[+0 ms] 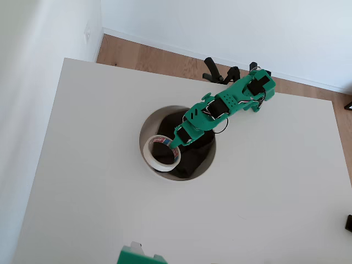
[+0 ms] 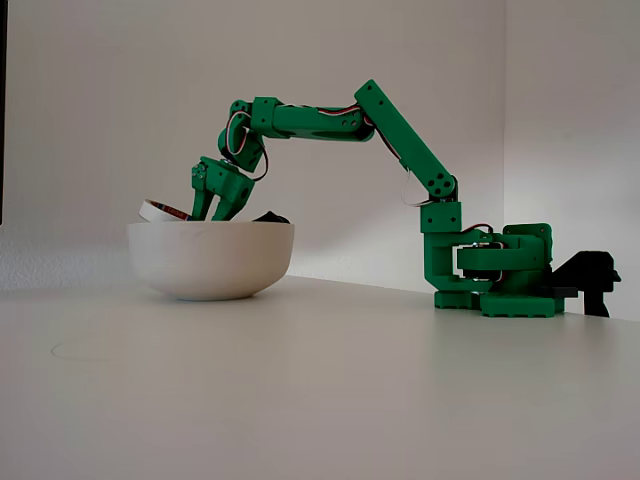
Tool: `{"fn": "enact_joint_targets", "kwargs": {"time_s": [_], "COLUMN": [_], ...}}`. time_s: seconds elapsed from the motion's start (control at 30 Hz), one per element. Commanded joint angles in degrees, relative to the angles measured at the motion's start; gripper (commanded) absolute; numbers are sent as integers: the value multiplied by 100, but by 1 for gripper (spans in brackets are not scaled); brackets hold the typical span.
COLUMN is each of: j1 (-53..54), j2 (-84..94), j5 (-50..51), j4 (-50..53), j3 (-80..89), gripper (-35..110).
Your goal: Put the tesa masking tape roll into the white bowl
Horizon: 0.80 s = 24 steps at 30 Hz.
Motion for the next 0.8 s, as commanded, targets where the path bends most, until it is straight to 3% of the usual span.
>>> {"fn": "enact_joint_targets", "kwargs": {"time_s": [0.0,0.77], "j1": [299,483], "j2": [316,97], "j5": [-62,18], "j4": [-62,141], "j3": [-422,-422], "gripper": [-8,-8]}}
